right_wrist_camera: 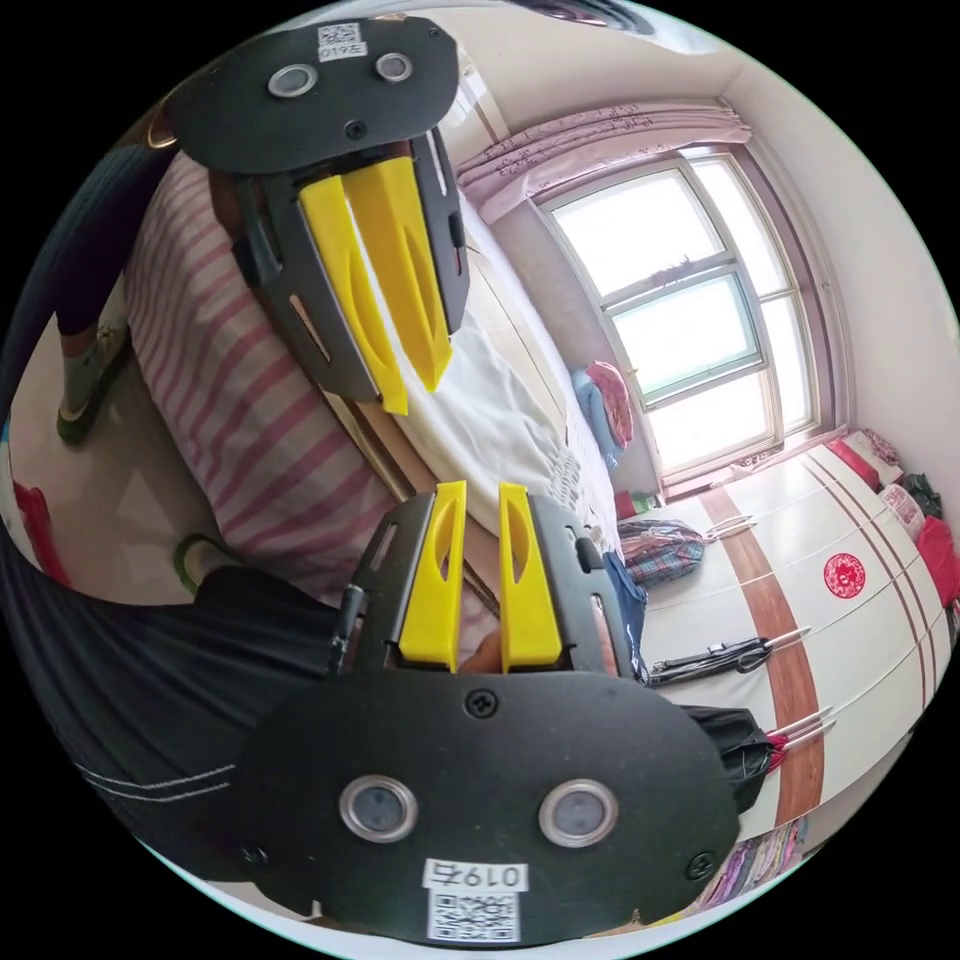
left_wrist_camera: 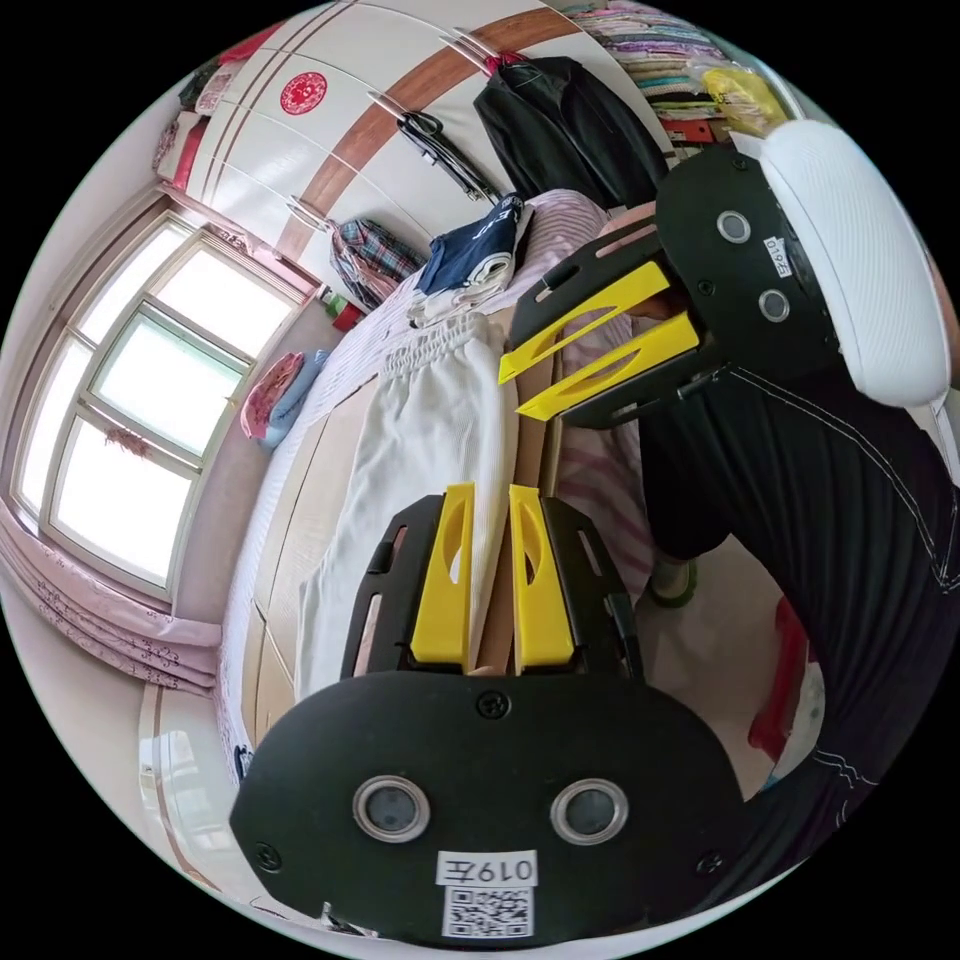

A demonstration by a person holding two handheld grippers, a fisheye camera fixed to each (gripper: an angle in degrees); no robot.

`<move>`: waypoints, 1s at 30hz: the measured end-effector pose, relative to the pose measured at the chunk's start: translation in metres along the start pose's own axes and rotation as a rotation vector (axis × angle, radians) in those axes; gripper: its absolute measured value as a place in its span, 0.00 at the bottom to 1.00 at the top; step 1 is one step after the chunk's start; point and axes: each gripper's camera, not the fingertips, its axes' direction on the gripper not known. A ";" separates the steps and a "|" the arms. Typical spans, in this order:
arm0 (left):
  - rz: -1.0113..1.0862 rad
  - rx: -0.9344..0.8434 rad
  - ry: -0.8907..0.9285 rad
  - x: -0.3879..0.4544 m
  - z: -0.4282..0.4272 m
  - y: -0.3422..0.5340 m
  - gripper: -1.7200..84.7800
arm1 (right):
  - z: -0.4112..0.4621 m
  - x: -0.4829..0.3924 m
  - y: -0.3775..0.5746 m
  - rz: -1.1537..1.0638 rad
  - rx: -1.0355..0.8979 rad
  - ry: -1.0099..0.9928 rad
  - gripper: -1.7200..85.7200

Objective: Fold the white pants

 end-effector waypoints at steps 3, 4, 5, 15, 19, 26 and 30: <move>-0.004 -0.042 -0.035 -0.005 0.006 -0.014 0.04 | 0.009 0.010 0.006 -0.014 0.002 -0.008 0.09; -0.008 -0.046 -0.034 -0.007 0.007 -0.016 0.04 | 0.011 0.014 0.008 -0.021 0.003 -0.007 0.09; -0.019 -0.044 -0.019 -0.012 0.006 -0.019 0.04 | 0.012 0.016 0.009 -0.025 0.007 -0.002 0.09; -0.046 -0.015 -0.023 -0.041 -0.019 -0.045 0.03 | 0.029 0.031 0.013 -0.123 0.021 0.010 0.09; -0.029 -0.012 -0.037 -0.043 -0.026 -0.053 0.03 | 0.034 0.027 0.010 -0.219 0.007 0.017 0.09; -0.027 -0.043 -0.005 -0.044 -0.015 -0.063 0.03 | 0.041 0.026 0.006 -0.236 0.007 0.063 0.08; -0.040 -0.031 -0.001 -0.056 -0.022 -0.070 0.03 | 0.045 0.029 0.008 -0.241 0.002 0.093 0.03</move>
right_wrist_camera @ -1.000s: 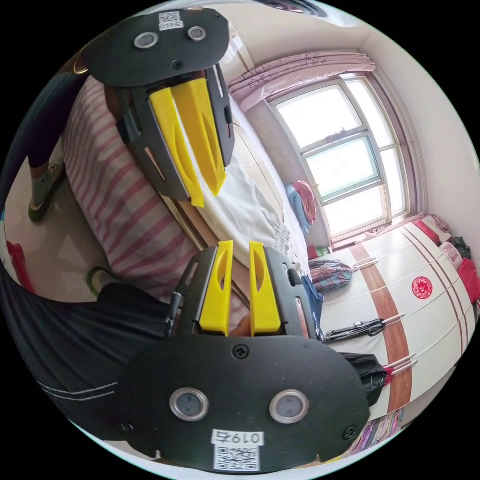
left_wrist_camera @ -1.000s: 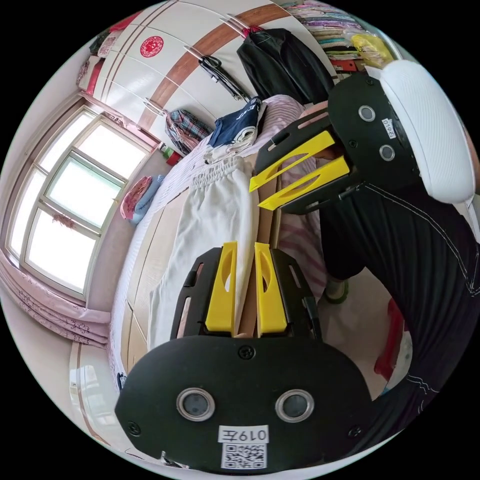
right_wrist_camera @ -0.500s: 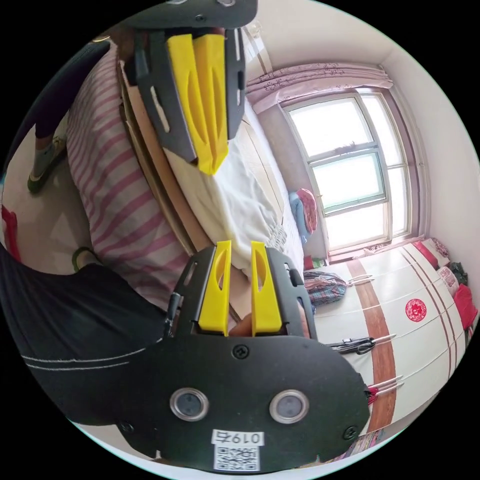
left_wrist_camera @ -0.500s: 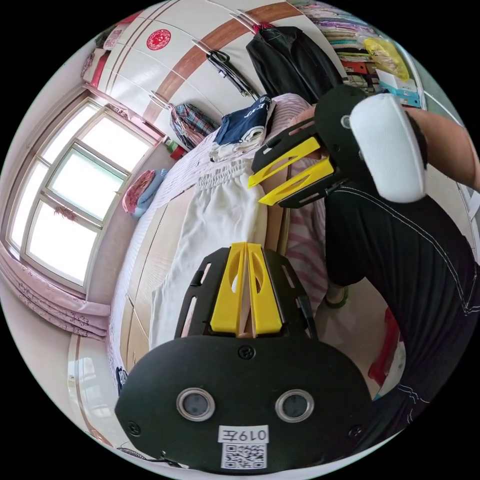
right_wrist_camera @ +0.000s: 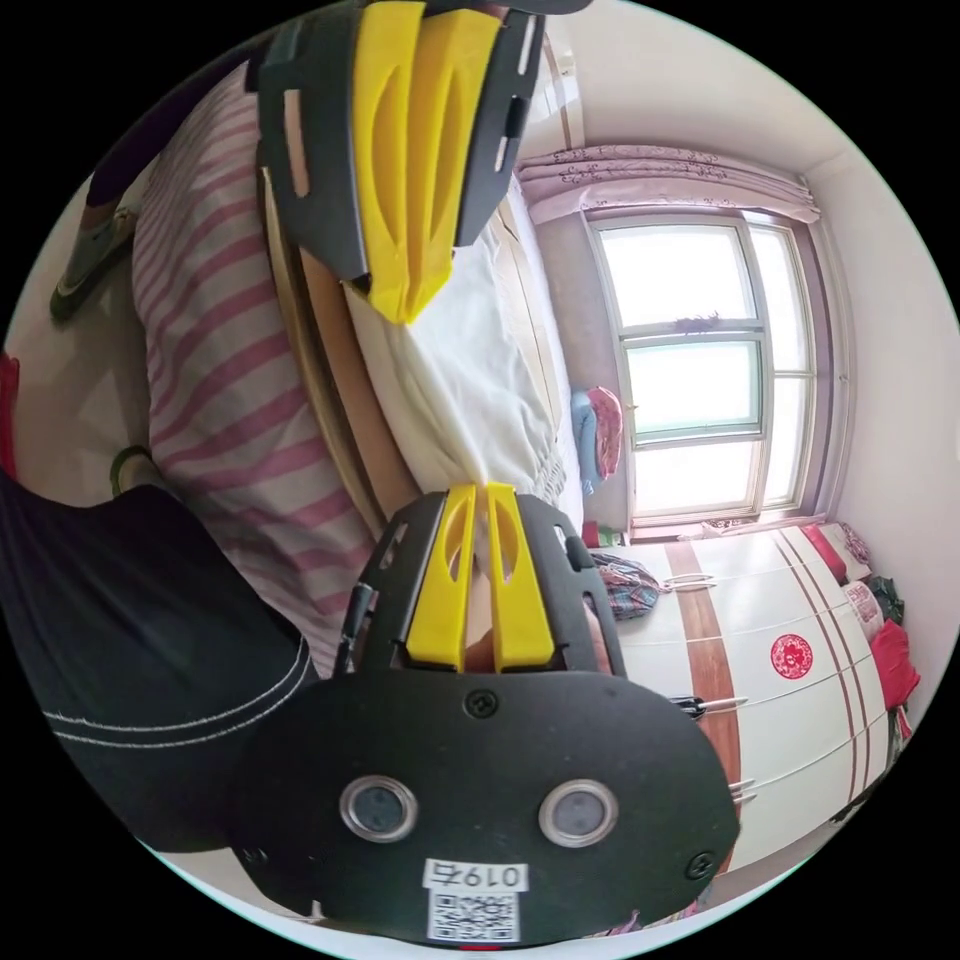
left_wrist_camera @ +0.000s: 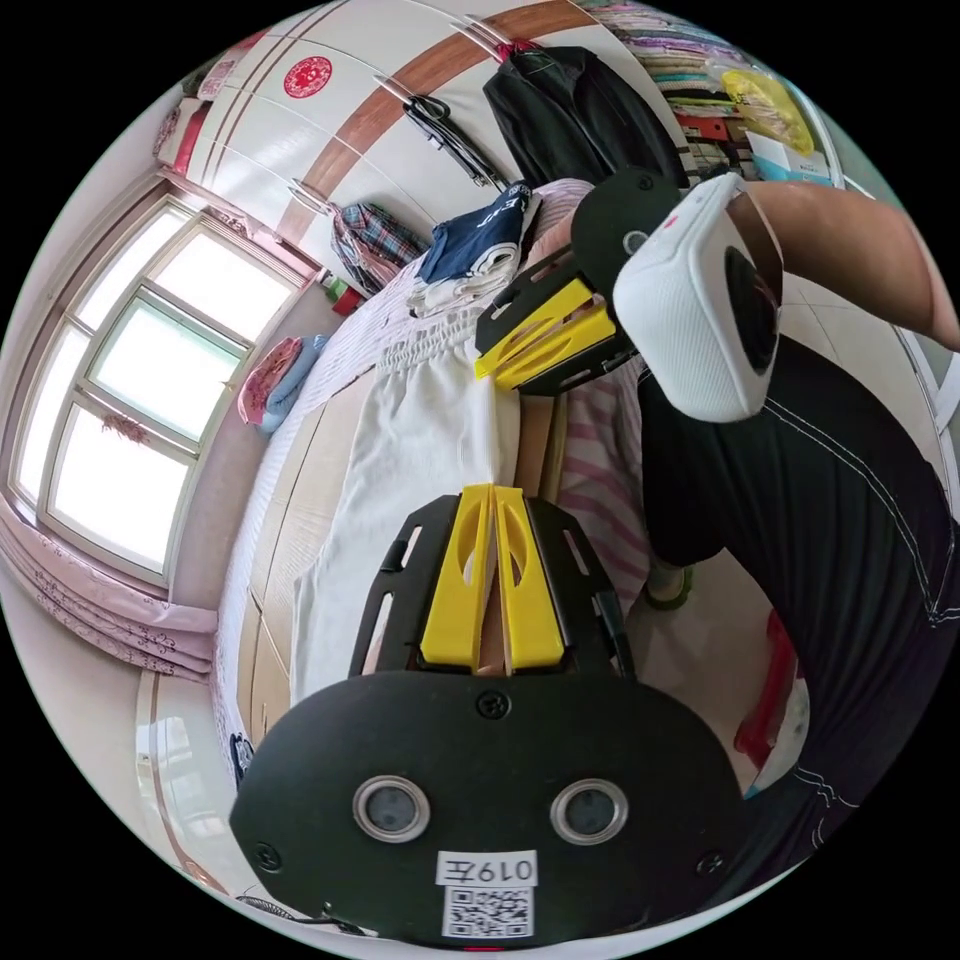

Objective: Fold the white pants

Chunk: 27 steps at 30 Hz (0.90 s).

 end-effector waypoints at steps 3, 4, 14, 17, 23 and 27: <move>-0.003 0.013 -0.028 -0.006 -0.010 -0.007 0.03 | -0.008 0.007 0.003 0.023 0.005 -0.008 0.02; -0.002 0.015 -0.031 -0.006 -0.012 -0.008 0.03 | -0.011 0.009 0.004 0.035 0.007 -0.016 0.02; 0.014 0.018 -0.020 -0.001 -0.008 -0.026 0.04 | -0.015 -0.015 -0.001 0.032 -0.001 0.056 0.08; 0.013 0.057 -0.033 -0.004 -0.014 -0.043 0.04 | -0.019 -0.008 -0.002 0.066 0.001 0.061 0.09; 0.110 0.014 -0.014 0.000 0.014 -0.081 0.04 | -0.023 0.001 -0.004 0.033 -0.001 0.061 0.09; 0.053 0.010 0.042 -0.014 0.023 -0.088 0.03 | -0.025 0.002 -0.001 -0.008 -0.007 0.087 0.08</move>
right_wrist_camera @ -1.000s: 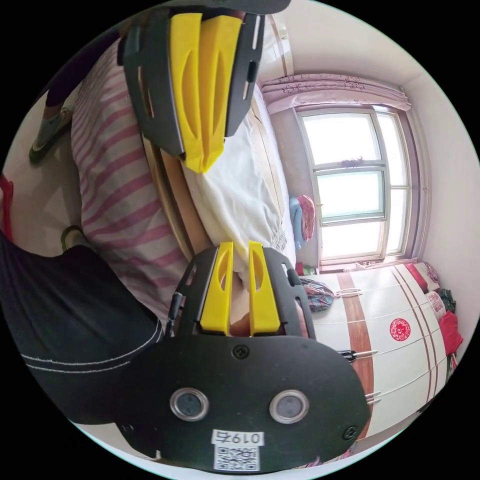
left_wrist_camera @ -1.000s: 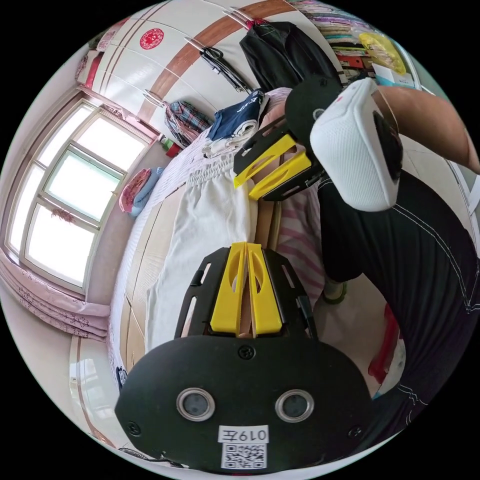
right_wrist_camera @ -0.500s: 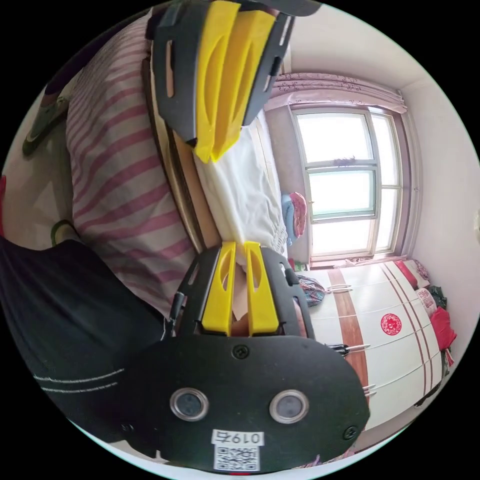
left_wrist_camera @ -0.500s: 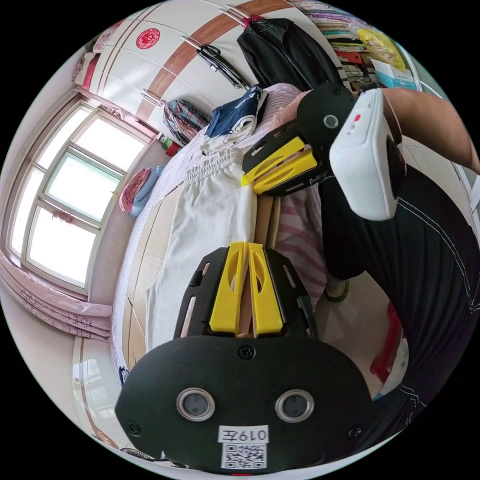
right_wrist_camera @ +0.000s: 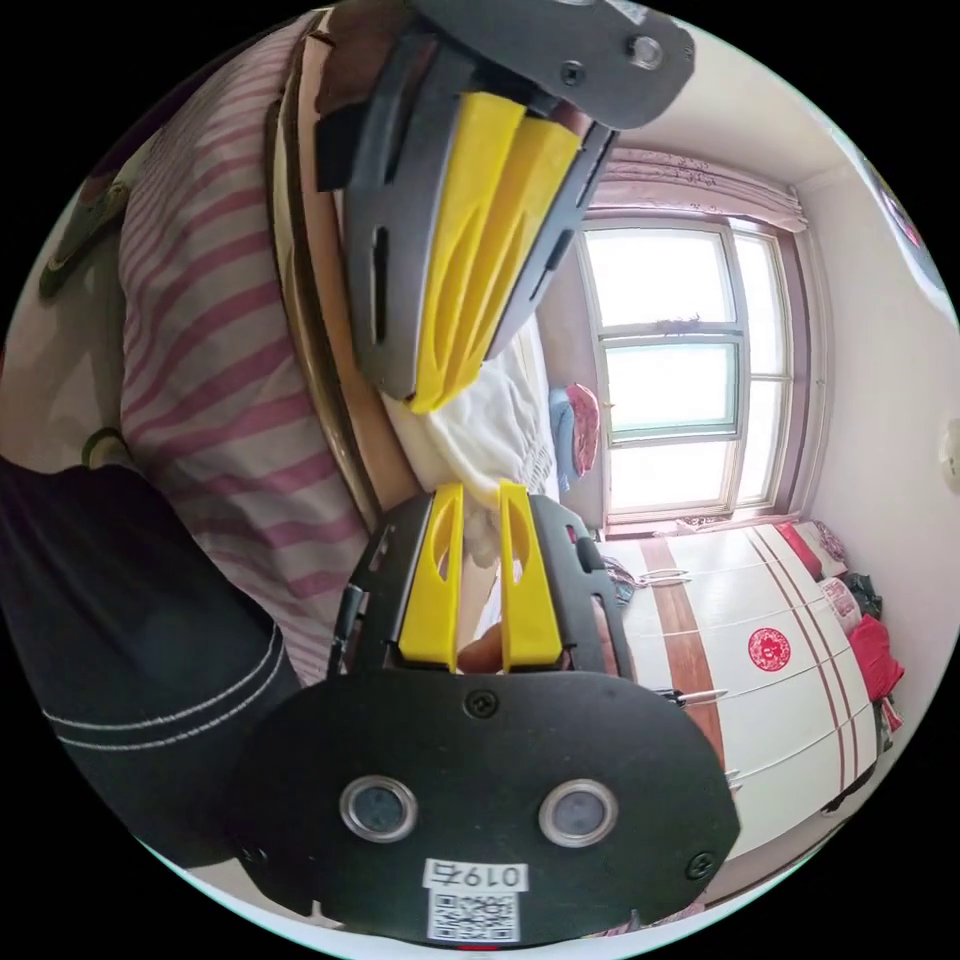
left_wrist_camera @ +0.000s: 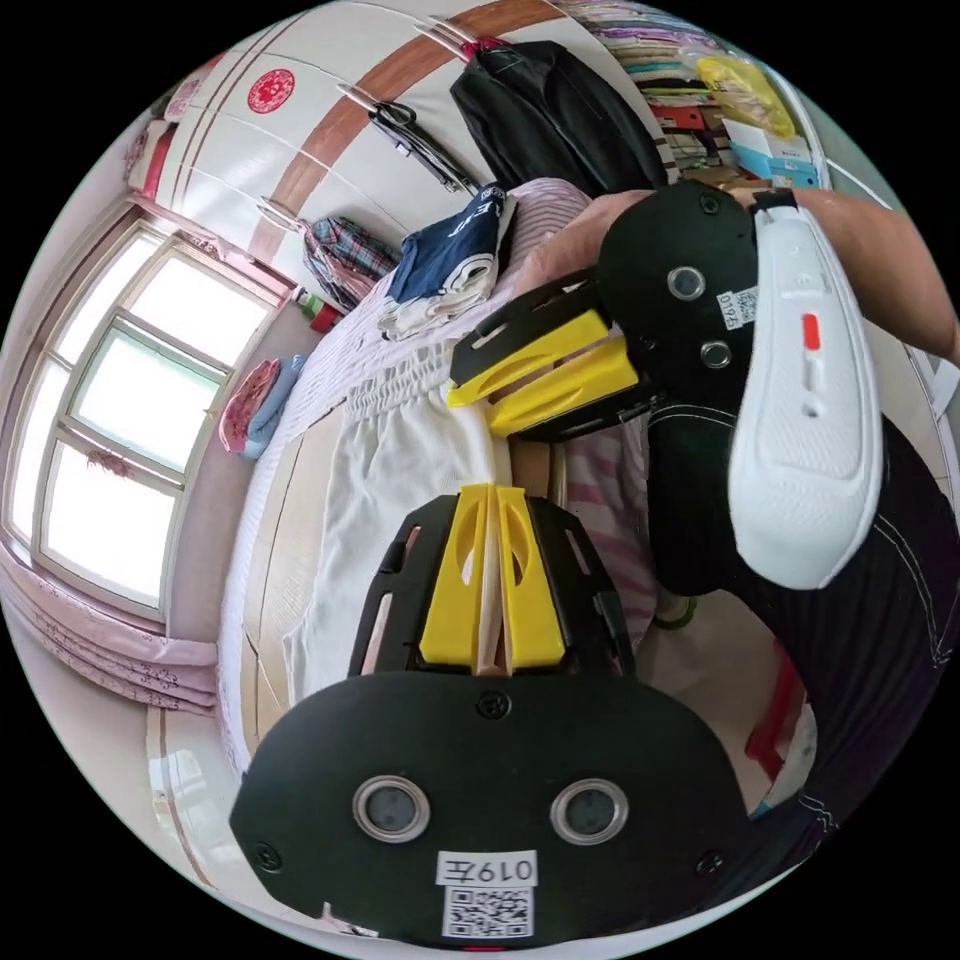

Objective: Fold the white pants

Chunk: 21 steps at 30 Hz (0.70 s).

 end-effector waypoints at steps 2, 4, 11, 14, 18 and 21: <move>-0.028 0.005 0.032 -0.007 0.001 -0.001 0.03 | -0.002 0.004 0.001 -0.002 0.006 0.013 0.06; -0.039 0.018 0.040 -0.009 0.000 -0.002 0.03 | -0.007 0.005 0.000 -0.020 0.013 0.037 0.03; -0.007 0.018 0.026 0.006 0.007 -0.003 0.03 | -0.026 0.004 -0.005 -0.022 0.008 0.059 0.06; -0.013 0.033 0.021 0.008 0.003 -0.004 0.04 | -0.033 0.020 0.000 0.053 -0.012 0.033 0.09; -0.041 0.076 -0.029 0.008 -0.009 -0.015 0.06 | -0.033 0.043 0.012 0.110 -0.041 -0.019 0.12; -0.051 0.097 -0.028 0.008 -0.007 -0.034 0.08 | -0.035 0.052 0.013 0.093 -0.044 -0.036 0.12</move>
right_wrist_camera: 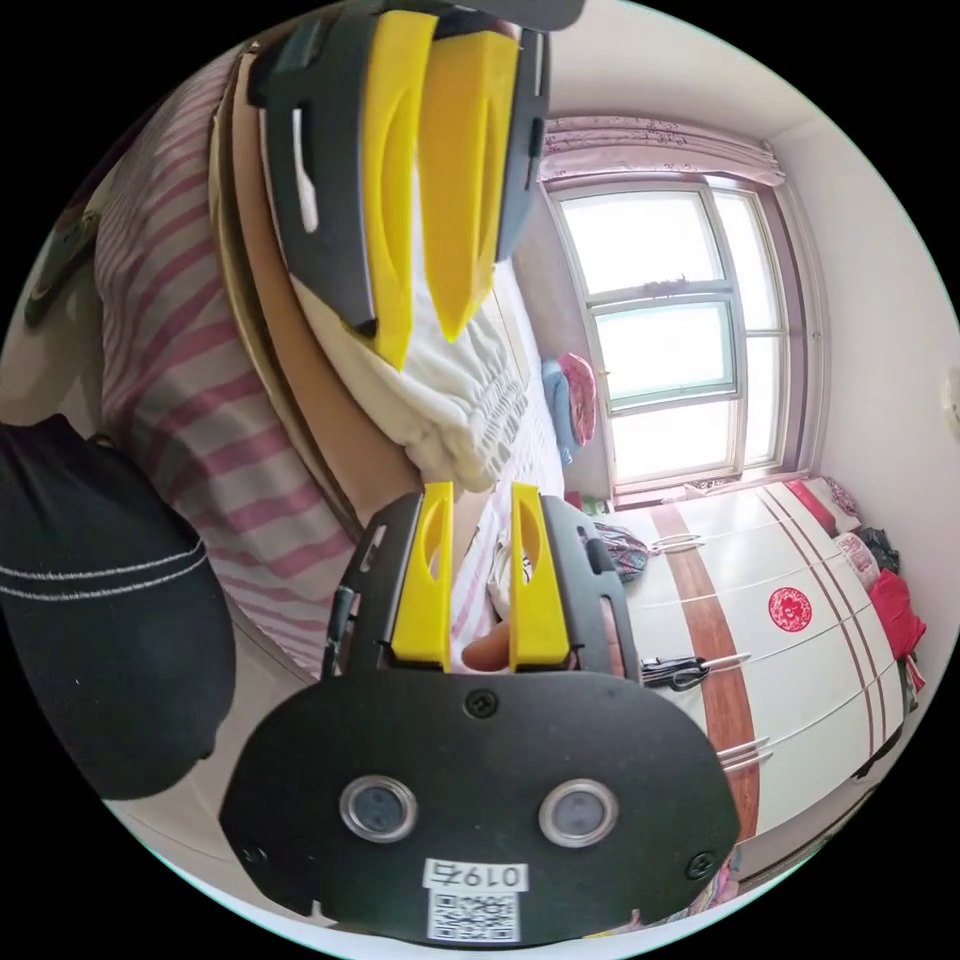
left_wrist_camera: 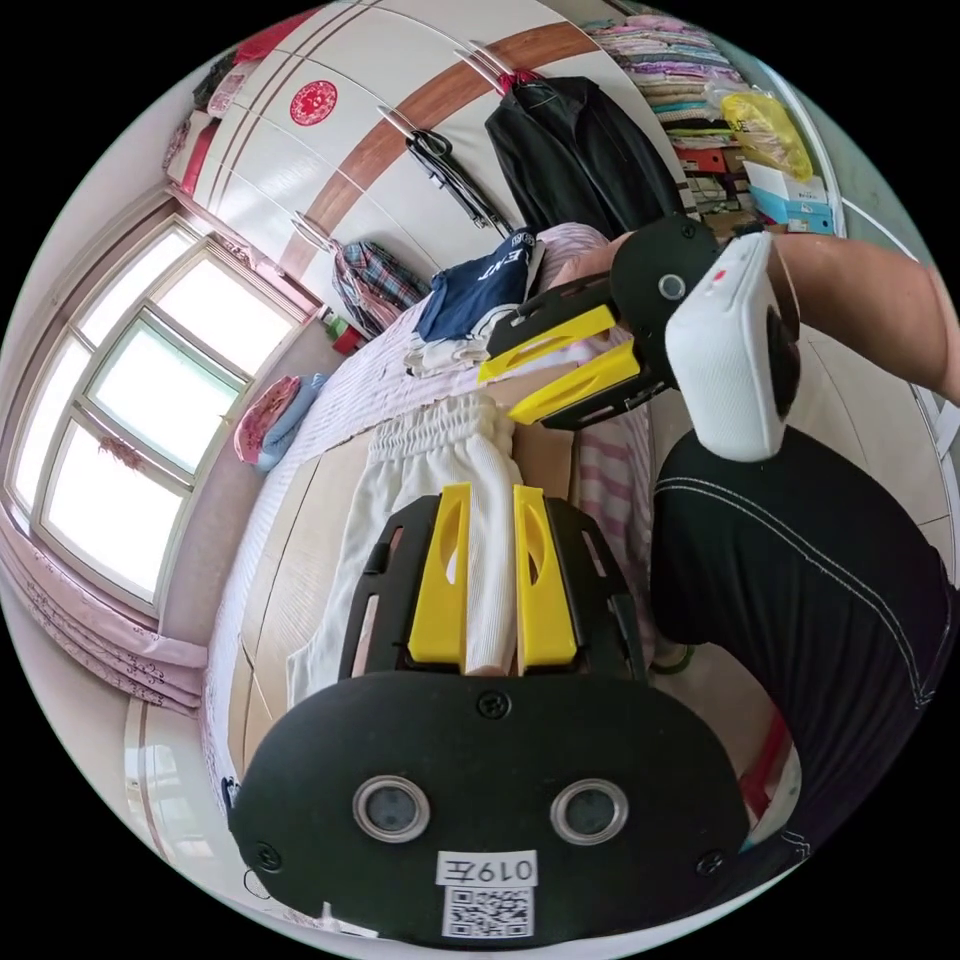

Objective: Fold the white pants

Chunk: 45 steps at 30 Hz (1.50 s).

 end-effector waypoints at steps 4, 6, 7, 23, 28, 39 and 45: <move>0.016 -0.047 -0.005 0.008 0.024 -0.018 0.09 | -0.010 0.007 -0.010 -0.049 0.021 -0.015 0.12; 0.023 -0.078 -0.022 0.015 0.037 -0.023 0.07 | -0.015 0.008 -0.015 -0.073 0.031 -0.017 0.12; 0.022 -0.089 -0.029 0.016 0.040 -0.023 0.07 | -0.017 0.010 -0.017 -0.084 0.038 -0.010 0.12; -0.108 -0.006 -0.051 0.039 0.064 0.004 0.04 | -0.084 0.060 -0.047 -0.118 0.086 0.086 0.08; -0.042 -0.053 -0.035 0.070 0.096 0.010 0.04 | -0.096 0.052 -0.048 -0.198 0.054 0.091 0.08; -0.073 -0.113 0.063 0.107 0.187 0.036 0.03 | -0.124 0.114 -0.042 -0.135 0.032 0.087 0.07; -0.116 -0.098 0.110 0.124 0.237 0.058 0.03 | -0.131 0.244 -0.009 0.377 -0.008 -0.119 0.01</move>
